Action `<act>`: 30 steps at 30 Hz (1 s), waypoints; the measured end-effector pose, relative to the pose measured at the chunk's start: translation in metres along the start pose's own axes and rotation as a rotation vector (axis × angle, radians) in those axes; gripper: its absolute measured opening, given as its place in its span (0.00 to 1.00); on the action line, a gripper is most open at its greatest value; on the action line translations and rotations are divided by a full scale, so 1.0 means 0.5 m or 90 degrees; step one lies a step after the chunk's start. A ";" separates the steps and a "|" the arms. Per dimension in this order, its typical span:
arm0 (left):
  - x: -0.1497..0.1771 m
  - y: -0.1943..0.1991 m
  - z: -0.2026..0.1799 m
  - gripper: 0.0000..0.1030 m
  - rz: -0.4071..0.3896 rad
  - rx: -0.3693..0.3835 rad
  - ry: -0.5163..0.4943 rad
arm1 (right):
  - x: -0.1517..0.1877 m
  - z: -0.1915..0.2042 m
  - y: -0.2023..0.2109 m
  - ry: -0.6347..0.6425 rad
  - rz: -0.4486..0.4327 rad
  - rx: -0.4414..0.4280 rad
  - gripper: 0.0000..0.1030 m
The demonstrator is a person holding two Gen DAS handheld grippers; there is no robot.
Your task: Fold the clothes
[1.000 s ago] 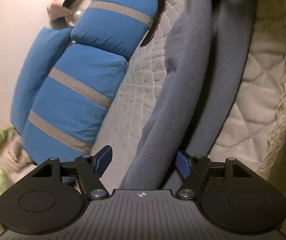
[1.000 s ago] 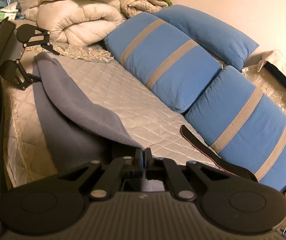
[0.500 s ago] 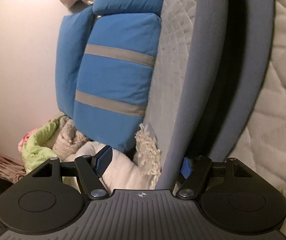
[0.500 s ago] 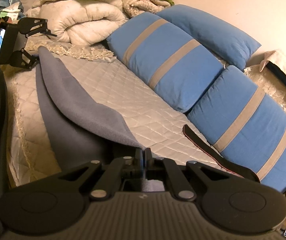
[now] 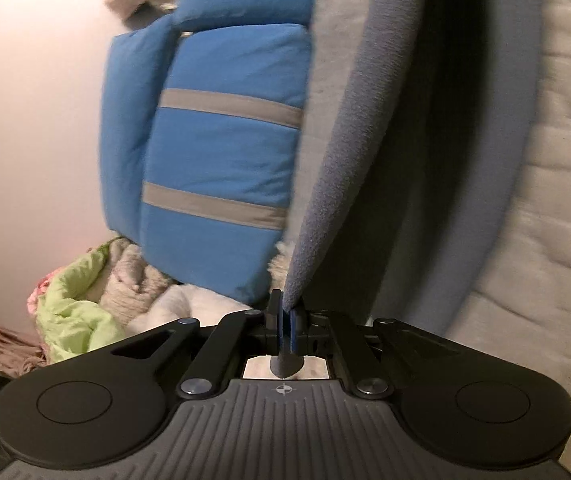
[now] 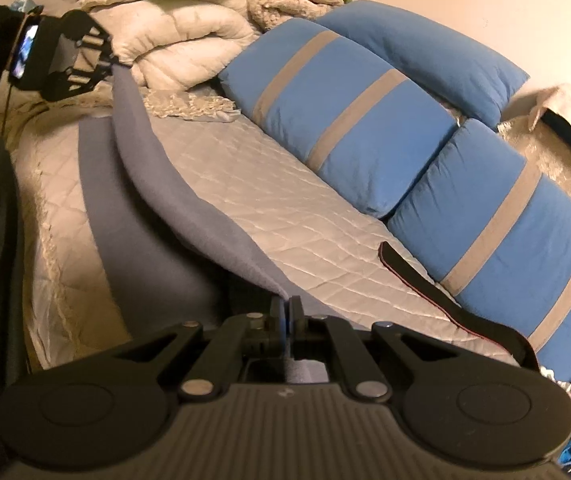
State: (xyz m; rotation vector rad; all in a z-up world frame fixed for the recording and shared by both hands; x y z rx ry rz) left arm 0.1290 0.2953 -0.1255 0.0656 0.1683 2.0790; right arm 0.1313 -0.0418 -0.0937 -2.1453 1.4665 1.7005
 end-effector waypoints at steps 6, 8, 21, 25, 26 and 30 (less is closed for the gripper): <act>-0.027 -0.052 0.078 0.03 -0.050 -0.037 0.035 | 0.001 0.015 0.004 0.003 0.008 -0.032 0.03; -0.017 -0.051 0.063 0.03 -0.058 -0.012 0.030 | 0.007 0.034 0.007 0.024 0.015 -0.051 0.03; 0.073 -0.002 -0.104 0.03 -0.030 0.120 -0.039 | 0.072 0.147 -0.020 0.162 0.083 -0.092 0.03; 0.085 -0.015 -0.103 0.03 -0.009 0.120 -0.047 | 0.079 0.160 -0.025 0.176 0.086 -0.087 0.03; 0.089 -0.018 -0.103 0.03 -0.002 0.120 -0.045 | 0.081 0.162 -0.026 0.175 0.087 -0.087 0.04; 0.107 -0.035 -0.099 0.05 0.044 0.110 -0.031 | 0.080 0.168 -0.023 0.160 0.080 -0.098 0.41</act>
Point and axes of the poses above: each gripper's, at about its wrist camera, not at the fingertips, and y roughly against the way its jaws point, z to its left, x to its underside, the point moved 7 cm from there along -y, roughly the way its jaws point
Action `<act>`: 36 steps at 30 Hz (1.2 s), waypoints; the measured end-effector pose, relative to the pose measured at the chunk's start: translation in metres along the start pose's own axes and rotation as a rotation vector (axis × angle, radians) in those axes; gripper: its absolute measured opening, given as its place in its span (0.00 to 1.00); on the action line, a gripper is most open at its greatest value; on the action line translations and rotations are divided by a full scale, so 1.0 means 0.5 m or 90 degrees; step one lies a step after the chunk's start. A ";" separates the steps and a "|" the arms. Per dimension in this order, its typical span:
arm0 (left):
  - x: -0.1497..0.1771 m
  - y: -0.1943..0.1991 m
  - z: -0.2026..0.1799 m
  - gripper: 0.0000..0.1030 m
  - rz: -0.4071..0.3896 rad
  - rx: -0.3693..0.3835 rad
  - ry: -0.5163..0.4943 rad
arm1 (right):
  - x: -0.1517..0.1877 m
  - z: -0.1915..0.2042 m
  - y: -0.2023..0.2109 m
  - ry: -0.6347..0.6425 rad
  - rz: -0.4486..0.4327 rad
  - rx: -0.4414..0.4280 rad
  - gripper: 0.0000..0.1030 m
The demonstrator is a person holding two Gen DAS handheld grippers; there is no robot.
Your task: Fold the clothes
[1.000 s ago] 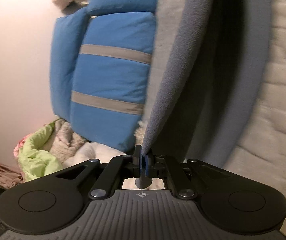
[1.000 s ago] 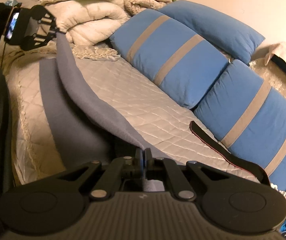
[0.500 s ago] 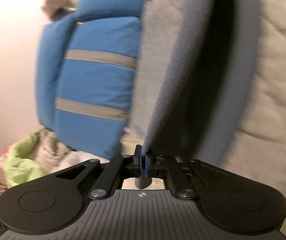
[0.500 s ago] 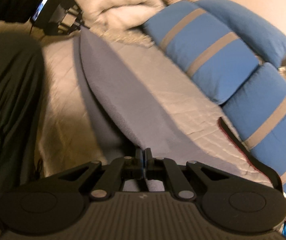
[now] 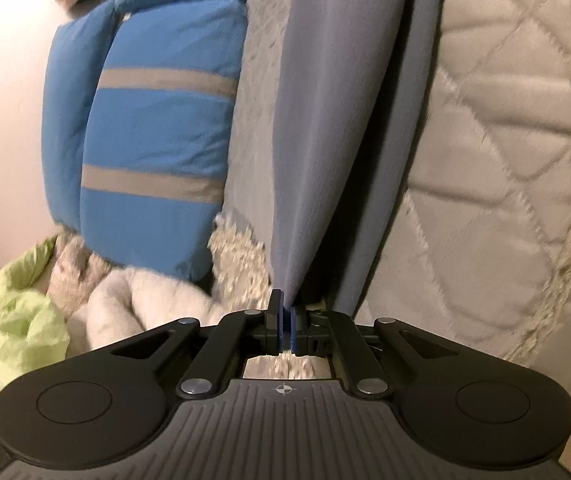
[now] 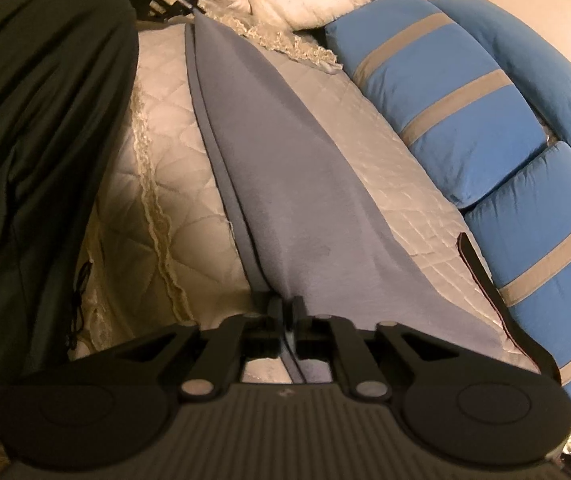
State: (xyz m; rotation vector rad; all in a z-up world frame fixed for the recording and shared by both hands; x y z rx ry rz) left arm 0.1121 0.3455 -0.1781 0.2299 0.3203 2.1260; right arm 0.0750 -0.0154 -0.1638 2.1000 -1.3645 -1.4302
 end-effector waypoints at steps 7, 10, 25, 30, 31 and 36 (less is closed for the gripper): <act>0.075 -0.003 0.044 0.51 0.132 0.071 0.256 | -0.025 0.007 0.040 0.002 -0.059 -0.010 0.79; 0.098 0.020 0.088 0.54 0.122 0.129 0.472 | -0.028 0.006 0.043 0.004 -0.063 -0.009 0.82; 0.185 -0.049 0.127 0.54 0.080 0.396 1.289 | -0.031 -0.001 0.042 -0.012 -0.069 0.003 0.84; 0.190 -0.083 0.138 0.53 0.058 0.414 1.333 | -0.029 -0.005 0.040 -0.016 -0.068 0.005 0.85; 0.185 -0.087 0.142 0.53 0.054 0.420 1.333 | -0.030 -0.005 0.041 -0.016 -0.068 0.006 0.85; 0.155 -0.089 0.159 0.46 0.056 0.459 1.296 | -0.031 -0.008 0.044 -0.018 -0.072 0.010 0.85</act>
Point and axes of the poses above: each gripper's, at about its wrist camera, not at the fingertips, and y roughly against the way its jaws point, z to its left, x to its underside, the point moved 7 cm from there along -y, roughly the way its jaws point
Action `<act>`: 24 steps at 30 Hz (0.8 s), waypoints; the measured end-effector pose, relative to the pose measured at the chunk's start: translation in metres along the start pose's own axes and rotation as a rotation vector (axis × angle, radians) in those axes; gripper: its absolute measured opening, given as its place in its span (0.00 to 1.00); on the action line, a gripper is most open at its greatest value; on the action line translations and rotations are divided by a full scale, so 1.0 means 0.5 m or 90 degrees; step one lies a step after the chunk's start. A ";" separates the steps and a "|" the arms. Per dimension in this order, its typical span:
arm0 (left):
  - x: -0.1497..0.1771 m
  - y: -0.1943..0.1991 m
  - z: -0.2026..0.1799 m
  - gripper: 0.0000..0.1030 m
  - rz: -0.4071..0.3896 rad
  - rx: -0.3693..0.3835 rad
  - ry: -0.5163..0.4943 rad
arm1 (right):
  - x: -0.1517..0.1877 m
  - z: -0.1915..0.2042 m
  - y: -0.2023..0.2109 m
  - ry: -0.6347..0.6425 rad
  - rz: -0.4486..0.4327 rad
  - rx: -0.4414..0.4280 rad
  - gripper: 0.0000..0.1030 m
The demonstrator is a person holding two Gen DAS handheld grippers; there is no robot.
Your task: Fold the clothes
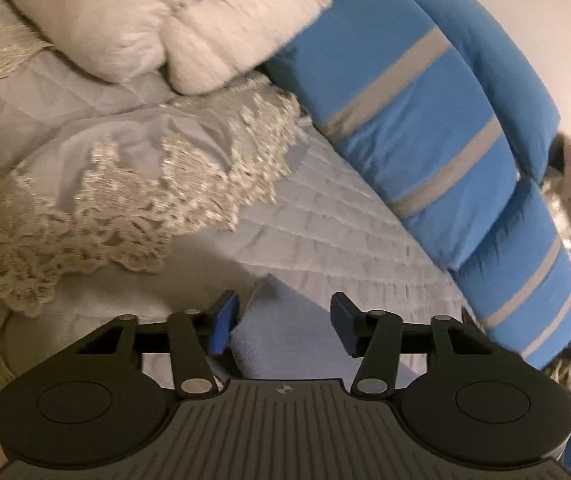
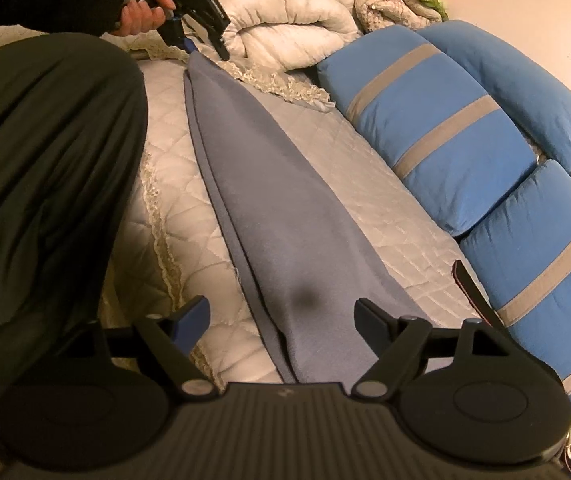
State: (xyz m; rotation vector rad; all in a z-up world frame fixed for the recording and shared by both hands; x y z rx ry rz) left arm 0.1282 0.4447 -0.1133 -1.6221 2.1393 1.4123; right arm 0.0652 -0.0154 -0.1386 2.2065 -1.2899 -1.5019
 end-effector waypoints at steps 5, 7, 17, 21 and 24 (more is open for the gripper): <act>0.000 0.015 0.003 0.46 0.021 -0.077 -0.036 | -0.002 -0.001 0.004 0.001 -0.005 0.001 0.85; 0.002 0.020 0.015 0.46 0.027 -0.091 -0.025 | -0.003 0.000 0.005 0.003 -0.007 0.001 0.85; -0.005 0.044 -0.005 0.02 0.025 -0.068 0.036 | -0.007 -0.003 0.008 -0.002 -0.013 0.003 0.87; -0.044 0.049 -0.081 0.02 -0.011 -0.025 -0.004 | -0.008 -0.006 0.008 -0.003 -0.013 0.006 0.87; -0.066 0.048 -0.141 0.02 -0.039 0.031 -0.051 | -0.011 -0.010 0.015 -0.005 -0.020 0.008 0.87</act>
Point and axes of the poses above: each gripper's, at about its wrist camera, not at the fingertips, and y roughly against the way its jaws point, z to its left, x to its underside, the point moved 7 cm from there along -y, roughly the way its jaws point
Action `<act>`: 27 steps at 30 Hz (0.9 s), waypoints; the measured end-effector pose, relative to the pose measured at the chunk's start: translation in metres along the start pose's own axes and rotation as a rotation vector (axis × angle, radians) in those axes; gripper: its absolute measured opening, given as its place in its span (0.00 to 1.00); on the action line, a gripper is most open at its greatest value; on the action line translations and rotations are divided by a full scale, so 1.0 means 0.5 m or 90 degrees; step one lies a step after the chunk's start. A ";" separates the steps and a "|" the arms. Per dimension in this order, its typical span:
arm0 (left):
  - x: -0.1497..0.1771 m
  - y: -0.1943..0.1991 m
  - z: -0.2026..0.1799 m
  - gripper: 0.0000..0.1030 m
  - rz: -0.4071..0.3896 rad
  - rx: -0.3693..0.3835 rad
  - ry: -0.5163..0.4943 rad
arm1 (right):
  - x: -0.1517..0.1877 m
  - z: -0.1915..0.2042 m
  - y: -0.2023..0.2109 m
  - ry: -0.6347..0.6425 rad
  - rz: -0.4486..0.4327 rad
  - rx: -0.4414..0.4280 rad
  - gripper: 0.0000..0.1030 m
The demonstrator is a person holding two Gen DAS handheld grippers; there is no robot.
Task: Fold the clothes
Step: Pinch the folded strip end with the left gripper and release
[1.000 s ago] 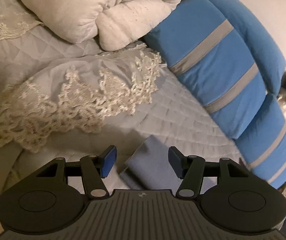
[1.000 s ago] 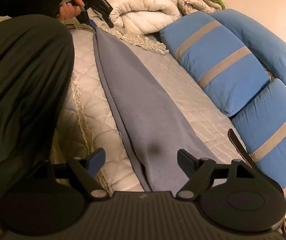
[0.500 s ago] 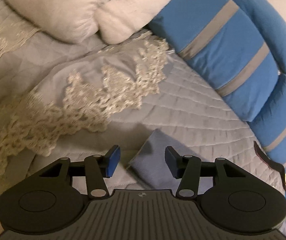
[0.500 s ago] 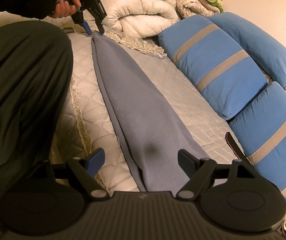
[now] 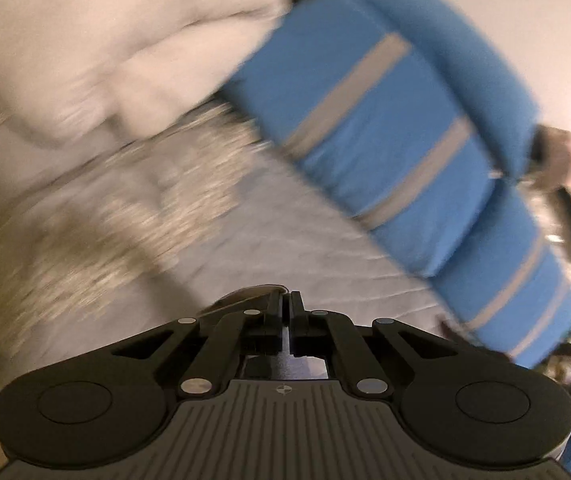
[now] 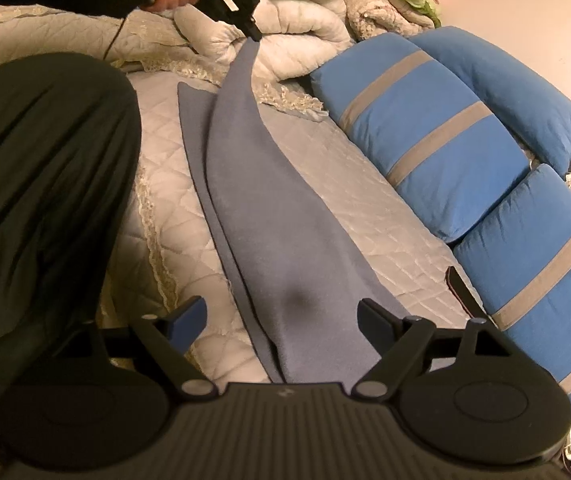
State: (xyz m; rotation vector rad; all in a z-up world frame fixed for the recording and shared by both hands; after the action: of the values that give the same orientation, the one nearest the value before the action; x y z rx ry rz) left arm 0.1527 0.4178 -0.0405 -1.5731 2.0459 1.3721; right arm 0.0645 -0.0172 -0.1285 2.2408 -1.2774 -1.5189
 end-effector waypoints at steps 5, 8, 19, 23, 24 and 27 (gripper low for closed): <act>0.019 -0.013 0.045 0.02 0.003 -0.031 -0.007 | 0.002 -0.011 0.013 -0.009 -0.008 0.006 0.88; 0.063 -0.016 0.118 0.02 0.037 -0.103 0.032 | 0.004 -0.011 0.015 -0.008 -0.008 0.005 0.88; 0.113 0.027 0.172 0.02 0.090 -0.171 0.079 | 0.002 -0.005 0.006 0.003 -0.002 0.010 0.88; 0.125 0.019 0.171 0.02 0.121 -0.207 0.058 | 0.007 -0.004 0.001 0.004 0.004 0.009 0.88; 0.128 0.016 0.171 0.02 0.127 -0.213 0.052 | 0.007 -0.003 0.001 0.005 0.005 0.009 0.88; 0.132 0.007 0.176 0.04 0.134 -0.211 0.048 | 0.007 -0.001 0.001 0.006 0.004 0.008 0.89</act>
State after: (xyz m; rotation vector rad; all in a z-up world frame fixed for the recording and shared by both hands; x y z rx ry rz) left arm 0.0925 0.4426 -0.1293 -1.5882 2.1669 1.8349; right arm 0.0651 -0.0201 -0.1303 2.2469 -1.2945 -1.4996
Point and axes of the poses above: each gripper's, at about its wrist camera, not at the fingertips, and y roughly against the way its jaws point, z to its left, x to its underside, the point moved 7 cm from there along -y, roughly the way its jaws point
